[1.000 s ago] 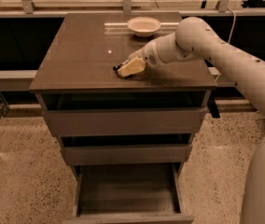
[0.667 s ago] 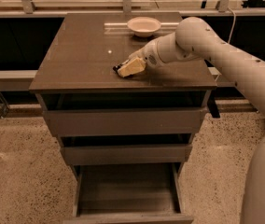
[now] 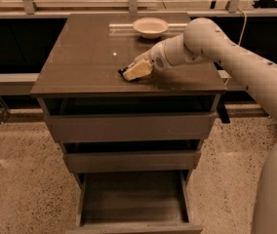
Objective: Place rxbar chocolate into bottom drawer
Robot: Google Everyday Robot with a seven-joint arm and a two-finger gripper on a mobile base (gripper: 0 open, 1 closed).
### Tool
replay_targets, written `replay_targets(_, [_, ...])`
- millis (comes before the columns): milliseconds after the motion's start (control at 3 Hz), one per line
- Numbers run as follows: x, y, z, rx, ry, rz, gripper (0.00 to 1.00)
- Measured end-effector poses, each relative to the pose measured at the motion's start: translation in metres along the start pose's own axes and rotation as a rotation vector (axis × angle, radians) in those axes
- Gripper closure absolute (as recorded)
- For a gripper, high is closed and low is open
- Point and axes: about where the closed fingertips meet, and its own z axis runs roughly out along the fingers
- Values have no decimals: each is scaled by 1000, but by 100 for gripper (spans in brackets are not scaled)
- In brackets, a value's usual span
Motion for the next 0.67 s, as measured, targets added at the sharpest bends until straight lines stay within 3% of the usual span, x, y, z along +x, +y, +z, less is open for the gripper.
replay_targets(667, [0,0,0,0,0,0,100])
